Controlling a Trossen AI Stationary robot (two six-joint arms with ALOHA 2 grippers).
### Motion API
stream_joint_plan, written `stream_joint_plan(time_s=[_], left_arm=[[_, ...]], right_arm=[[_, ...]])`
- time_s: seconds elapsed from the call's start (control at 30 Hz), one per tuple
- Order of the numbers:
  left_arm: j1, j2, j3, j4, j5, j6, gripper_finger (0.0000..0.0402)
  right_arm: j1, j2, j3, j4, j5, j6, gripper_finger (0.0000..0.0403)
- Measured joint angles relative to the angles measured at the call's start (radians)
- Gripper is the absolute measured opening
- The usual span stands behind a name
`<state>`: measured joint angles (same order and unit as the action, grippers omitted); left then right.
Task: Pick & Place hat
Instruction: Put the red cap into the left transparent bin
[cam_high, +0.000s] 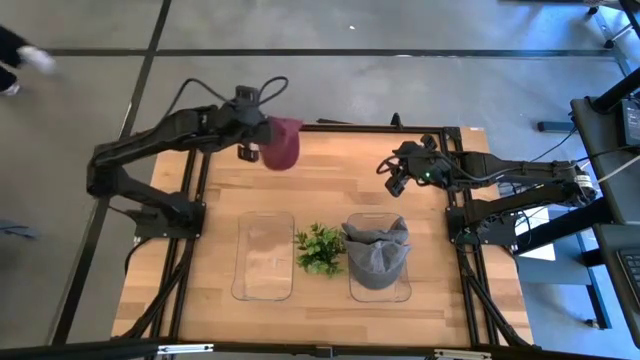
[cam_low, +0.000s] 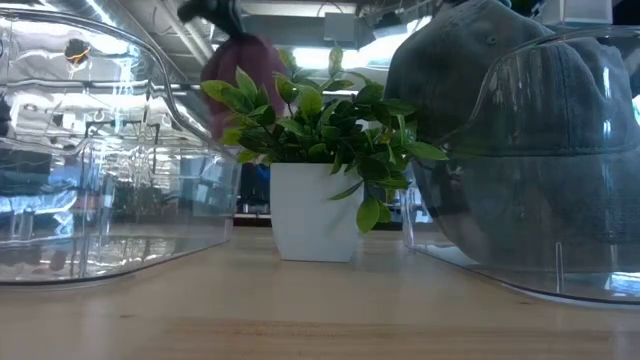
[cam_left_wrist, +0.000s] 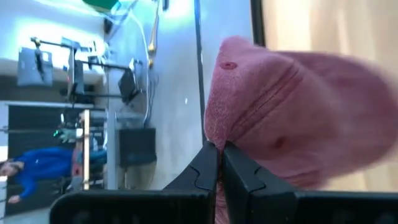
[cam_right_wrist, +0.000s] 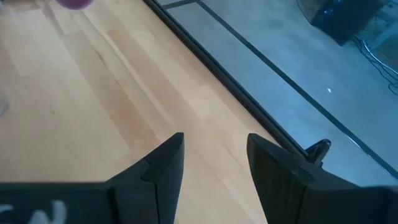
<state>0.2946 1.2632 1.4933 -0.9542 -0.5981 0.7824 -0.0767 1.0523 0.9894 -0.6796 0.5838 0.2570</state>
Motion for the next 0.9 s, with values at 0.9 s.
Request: stream_joint_plan(time_s=[0.9], left_arm=[[-0.519,-0.144,0.0,-0.306,0.365,-0.847,0.0003]], right_arm=[[0.0,0.002,0.0,-0.005,-0.001,0.052,0.0177]])
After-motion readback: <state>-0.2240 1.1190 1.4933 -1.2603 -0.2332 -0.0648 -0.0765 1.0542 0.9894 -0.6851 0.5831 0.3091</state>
